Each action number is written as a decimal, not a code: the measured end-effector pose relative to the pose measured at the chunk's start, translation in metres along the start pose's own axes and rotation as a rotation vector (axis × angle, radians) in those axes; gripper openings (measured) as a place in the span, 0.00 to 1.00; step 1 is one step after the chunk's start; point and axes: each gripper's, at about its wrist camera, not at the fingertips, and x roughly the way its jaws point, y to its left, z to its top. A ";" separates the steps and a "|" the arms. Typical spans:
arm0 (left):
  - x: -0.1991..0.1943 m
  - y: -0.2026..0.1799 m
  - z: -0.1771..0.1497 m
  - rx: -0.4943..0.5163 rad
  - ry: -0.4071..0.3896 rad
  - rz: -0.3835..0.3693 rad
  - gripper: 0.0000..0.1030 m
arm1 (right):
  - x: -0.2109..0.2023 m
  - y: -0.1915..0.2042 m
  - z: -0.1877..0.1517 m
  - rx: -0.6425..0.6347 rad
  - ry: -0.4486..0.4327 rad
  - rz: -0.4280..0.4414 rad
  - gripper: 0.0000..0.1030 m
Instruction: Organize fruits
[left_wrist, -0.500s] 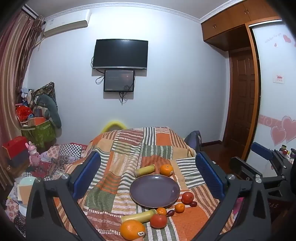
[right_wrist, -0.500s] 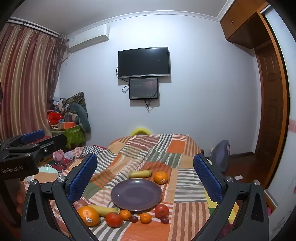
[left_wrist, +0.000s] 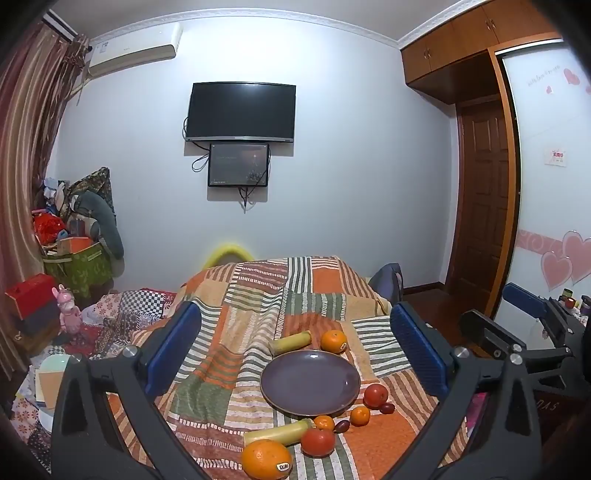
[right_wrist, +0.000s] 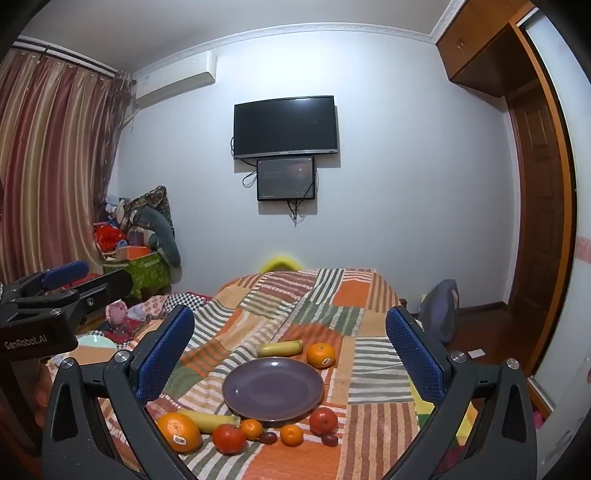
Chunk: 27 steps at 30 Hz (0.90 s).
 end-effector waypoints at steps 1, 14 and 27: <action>0.000 0.000 0.000 -0.001 0.000 0.000 1.00 | 0.000 -0.002 0.002 0.007 0.000 0.002 1.00; -0.002 -0.002 -0.002 0.007 -0.001 -0.003 1.00 | -0.001 0.001 0.003 0.011 -0.001 0.004 1.00; -0.004 -0.004 0.000 0.011 0.000 -0.005 1.00 | -0.003 0.003 0.003 0.016 -0.004 0.002 1.00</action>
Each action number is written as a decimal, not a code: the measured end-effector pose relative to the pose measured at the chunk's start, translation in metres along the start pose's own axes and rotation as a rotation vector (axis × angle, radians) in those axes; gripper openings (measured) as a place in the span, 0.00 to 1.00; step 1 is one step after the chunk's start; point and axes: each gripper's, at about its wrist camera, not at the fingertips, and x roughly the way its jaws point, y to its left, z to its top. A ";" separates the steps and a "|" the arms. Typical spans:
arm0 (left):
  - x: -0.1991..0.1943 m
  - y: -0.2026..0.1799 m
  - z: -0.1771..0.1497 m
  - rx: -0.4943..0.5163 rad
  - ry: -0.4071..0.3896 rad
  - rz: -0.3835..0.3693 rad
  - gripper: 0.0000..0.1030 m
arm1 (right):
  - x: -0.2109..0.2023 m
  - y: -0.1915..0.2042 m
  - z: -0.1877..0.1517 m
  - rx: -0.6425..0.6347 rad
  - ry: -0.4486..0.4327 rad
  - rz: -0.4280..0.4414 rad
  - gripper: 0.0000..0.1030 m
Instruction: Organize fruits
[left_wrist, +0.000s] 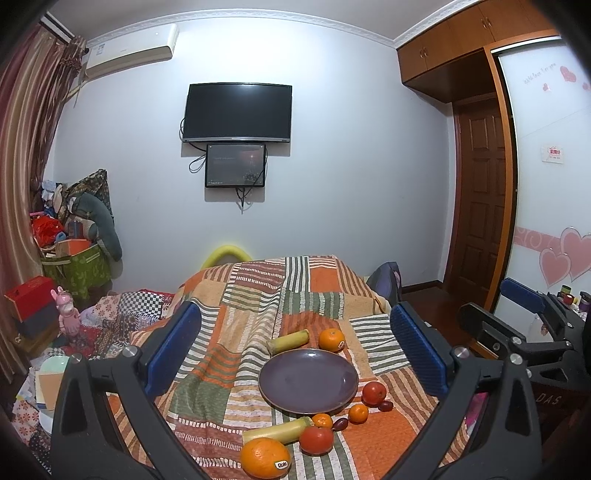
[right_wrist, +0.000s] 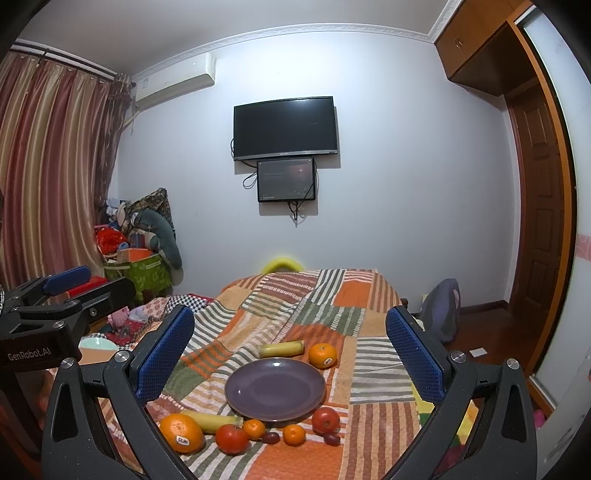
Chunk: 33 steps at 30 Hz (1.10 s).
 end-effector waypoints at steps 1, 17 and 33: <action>0.000 0.000 0.000 0.000 0.000 0.001 1.00 | 0.000 0.000 0.000 0.001 0.000 0.001 1.00; 0.002 -0.001 0.004 -0.008 -0.001 0.002 1.00 | -0.002 -0.002 0.000 0.009 -0.004 0.006 1.00; 0.003 0.001 0.001 -0.009 0.002 -0.002 1.00 | -0.002 -0.002 0.000 0.010 -0.005 0.007 1.00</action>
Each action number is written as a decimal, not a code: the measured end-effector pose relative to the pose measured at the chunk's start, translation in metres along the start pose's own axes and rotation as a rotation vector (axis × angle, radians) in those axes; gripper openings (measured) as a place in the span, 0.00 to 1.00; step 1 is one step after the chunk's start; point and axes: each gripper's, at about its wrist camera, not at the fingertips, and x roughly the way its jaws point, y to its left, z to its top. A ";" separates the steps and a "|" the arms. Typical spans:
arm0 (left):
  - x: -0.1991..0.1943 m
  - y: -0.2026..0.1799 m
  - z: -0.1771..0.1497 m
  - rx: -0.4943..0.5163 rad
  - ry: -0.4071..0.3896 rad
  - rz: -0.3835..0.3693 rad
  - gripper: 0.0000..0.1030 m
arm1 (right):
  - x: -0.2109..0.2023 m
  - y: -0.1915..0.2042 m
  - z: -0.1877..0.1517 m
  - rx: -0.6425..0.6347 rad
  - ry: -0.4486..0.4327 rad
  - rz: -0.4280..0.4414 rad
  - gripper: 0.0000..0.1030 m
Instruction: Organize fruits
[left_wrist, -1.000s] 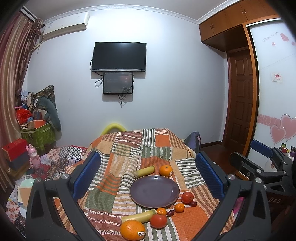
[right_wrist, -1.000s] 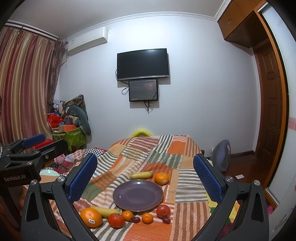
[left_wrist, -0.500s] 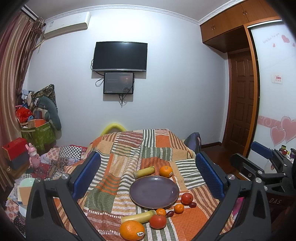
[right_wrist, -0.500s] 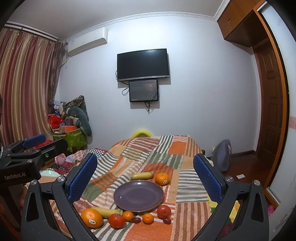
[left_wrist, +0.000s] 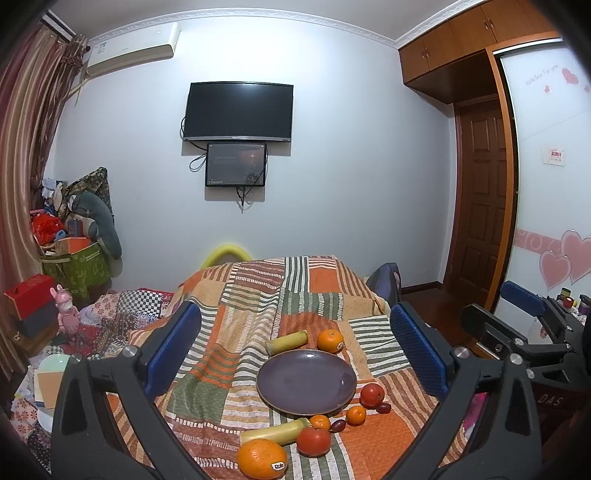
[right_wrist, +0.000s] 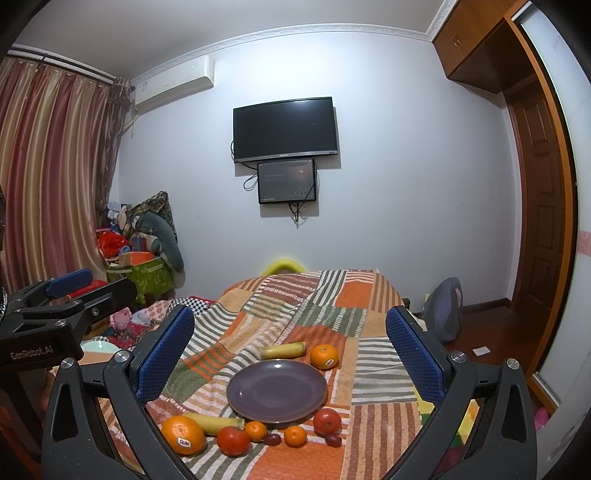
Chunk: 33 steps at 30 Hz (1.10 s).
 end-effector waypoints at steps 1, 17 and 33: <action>0.000 0.000 0.000 0.001 0.000 -0.001 1.00 | 0.000 0.000 0.000 0.000 -0.001 0.001 1.00; 0.000 -0.002 -0.004 0.018 0.007 -0.003 1.00 | 0.006 -0.006 -0.004 0.034 0.031 0.015 1.00; 0.030 0.035 -0.041 -0.021 0.159 0.055 1.00 | 0.037 -0.014 -0.037 0.042 0.210 0.067 0.81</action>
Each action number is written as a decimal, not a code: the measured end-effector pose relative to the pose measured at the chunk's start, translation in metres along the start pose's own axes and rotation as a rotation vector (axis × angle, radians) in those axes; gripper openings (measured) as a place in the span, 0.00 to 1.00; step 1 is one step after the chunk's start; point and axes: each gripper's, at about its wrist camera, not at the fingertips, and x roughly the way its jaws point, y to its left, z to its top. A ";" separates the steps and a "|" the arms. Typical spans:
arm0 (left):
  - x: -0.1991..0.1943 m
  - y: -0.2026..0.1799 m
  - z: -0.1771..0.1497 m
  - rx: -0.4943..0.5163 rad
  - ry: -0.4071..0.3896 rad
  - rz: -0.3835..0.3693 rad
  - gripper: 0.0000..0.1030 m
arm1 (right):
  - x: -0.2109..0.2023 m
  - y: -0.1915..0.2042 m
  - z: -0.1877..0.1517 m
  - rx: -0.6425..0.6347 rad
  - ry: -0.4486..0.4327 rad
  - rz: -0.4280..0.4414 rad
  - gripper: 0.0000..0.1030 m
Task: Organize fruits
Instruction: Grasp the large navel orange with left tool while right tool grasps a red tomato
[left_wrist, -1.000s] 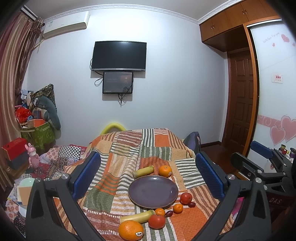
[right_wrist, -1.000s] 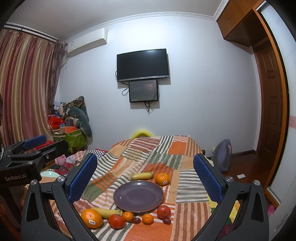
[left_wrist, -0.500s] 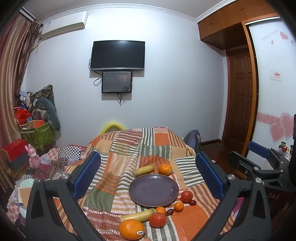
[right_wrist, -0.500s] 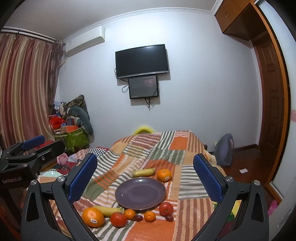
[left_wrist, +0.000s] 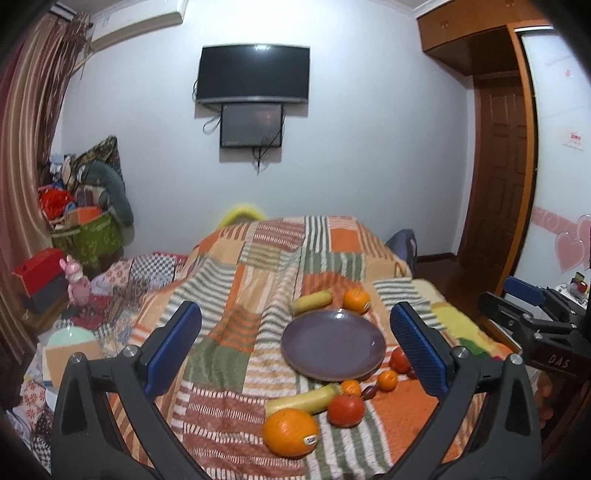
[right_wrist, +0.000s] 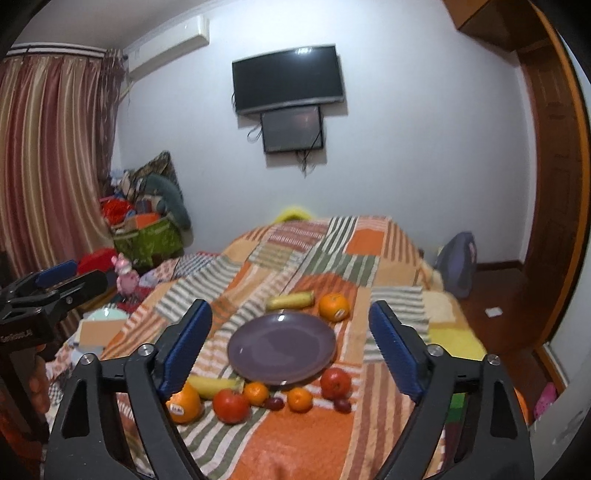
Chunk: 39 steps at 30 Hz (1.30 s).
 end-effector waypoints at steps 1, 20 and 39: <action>0.004 0.004 -0.004 -0.008 0.014 -0.003 1.00 | 0.003 0.000 -0.002 0.002 0.016 0.007 0.81; 0.083 0.037 -0.075 -0.038 0.372 -0.039 1.00 | 0.072 0.021 -0.051 -0.047 0.342 0.110 0.80; 0.129 0.031 -0.116 -0.025 0.574 -0.169 0.82 | 0.114 0.033 -0.078 -0.031 0.512 0.157 0.72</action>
